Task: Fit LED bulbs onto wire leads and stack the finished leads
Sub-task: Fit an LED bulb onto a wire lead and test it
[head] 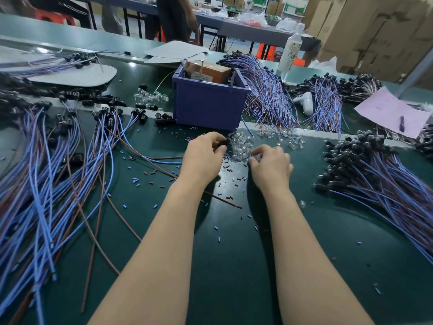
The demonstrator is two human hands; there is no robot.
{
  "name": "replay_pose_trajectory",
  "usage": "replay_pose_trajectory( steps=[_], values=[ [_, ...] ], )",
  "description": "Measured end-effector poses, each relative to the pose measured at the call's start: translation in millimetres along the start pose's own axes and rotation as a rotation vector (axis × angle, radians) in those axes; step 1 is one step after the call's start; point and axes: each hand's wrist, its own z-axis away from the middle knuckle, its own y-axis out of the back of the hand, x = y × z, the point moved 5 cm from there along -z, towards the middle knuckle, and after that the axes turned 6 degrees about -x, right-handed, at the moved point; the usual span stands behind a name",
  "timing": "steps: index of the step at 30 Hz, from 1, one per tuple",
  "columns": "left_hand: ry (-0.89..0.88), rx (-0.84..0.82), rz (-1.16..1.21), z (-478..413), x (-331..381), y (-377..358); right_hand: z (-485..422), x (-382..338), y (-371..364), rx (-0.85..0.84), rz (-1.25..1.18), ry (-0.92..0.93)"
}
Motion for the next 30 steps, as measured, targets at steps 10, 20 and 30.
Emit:
replay_pose_trajectory(
  steps=[10,20,30],
  values=[
    [-0.024,-0.034,0.109,1.1,1.4,0.3,-2.9,3.4,-0.2,0.008,-0.023,-0.042],
    [-0.087,-0.072,0.215,0.4,1.2,-2.4,11.6,-22.0,21.3,0.094,-0.777,0.293],
    [-0.062,-0.1,0.204,0.4,1.9,-4.1,18.7,-37.6,24.5,0.038,-0.654,0.404]
  ],
)
